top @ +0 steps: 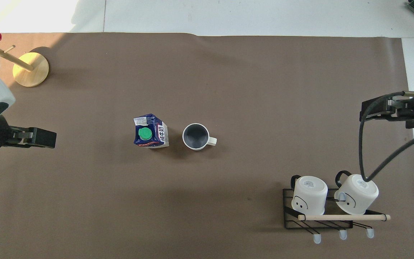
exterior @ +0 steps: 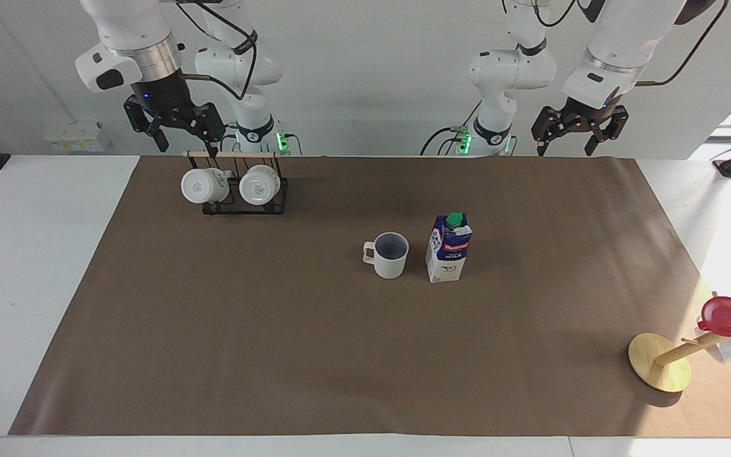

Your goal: Place cup and milk on table

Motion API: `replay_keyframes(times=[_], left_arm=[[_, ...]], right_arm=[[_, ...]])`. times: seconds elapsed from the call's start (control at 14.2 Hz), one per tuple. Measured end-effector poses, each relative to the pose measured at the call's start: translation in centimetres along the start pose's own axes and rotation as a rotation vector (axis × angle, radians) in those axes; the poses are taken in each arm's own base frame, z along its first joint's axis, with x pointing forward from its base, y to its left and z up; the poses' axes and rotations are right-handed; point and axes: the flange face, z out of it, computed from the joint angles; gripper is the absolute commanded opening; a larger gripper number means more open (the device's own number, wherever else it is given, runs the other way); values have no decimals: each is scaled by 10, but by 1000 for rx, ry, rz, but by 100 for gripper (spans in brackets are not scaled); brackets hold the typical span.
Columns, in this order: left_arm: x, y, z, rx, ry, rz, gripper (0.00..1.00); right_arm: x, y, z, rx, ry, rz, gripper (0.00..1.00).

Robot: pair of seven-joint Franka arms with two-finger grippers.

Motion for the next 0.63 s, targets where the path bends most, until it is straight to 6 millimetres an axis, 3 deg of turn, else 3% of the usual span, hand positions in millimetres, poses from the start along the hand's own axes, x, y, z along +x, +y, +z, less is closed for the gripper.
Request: replay_keyframes(times=[0.63], left_arm=[[-8,-22,-2,-2,-29,-30,100]], right_arm=[[0,0,0,0,0,0,100]])
